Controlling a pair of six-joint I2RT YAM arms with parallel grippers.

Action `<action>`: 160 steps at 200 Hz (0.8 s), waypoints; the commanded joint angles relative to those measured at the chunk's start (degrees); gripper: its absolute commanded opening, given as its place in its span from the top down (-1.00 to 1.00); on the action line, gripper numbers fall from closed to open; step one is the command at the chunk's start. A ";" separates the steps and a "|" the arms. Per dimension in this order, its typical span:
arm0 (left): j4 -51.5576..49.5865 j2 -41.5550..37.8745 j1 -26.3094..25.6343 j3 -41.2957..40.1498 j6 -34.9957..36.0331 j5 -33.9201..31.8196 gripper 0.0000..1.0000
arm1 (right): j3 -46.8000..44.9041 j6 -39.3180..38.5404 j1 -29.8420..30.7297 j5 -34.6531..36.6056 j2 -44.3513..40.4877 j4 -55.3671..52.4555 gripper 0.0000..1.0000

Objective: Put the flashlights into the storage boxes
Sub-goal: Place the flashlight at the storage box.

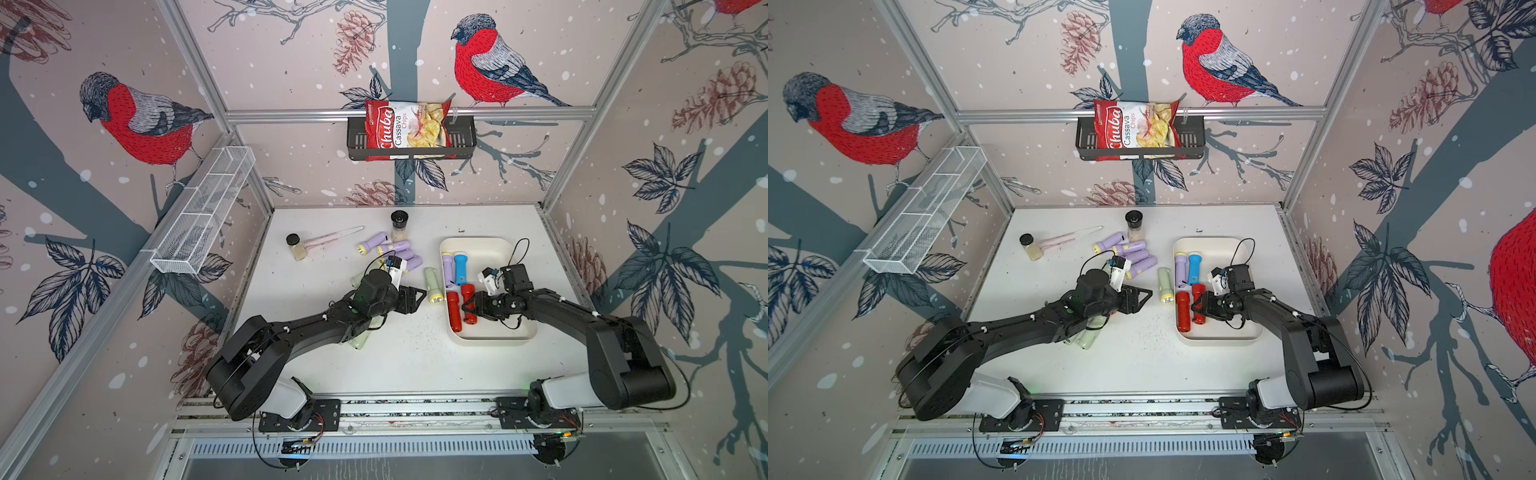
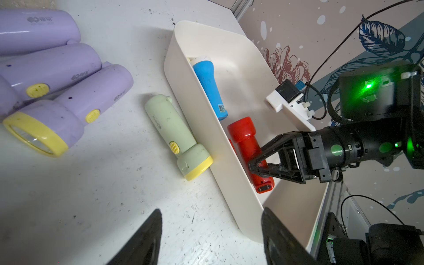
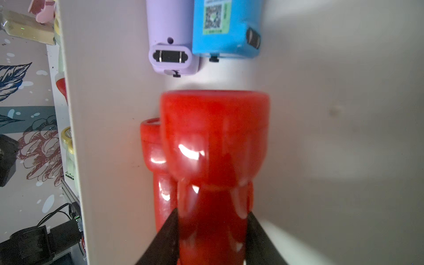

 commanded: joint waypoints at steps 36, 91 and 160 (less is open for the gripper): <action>1.22 -0.62 -0.10 0.35 0.81 -0.53 -0.35 | 1.38 -0.78 0.32 1.61 -1.63 -2.68 -0.22; -1.37 -1.85 0.03 0.76 0.90 -1.61 -0.35 | 4.42 -0.72 2.26 9.15 -4.89 -6.40 -0.30; -23.86 -11.22 1.17 1.77 0.85 -7.62 -0.35 | 9.50 -1.87 19.12 22.48 -13.25 0.51 -0.30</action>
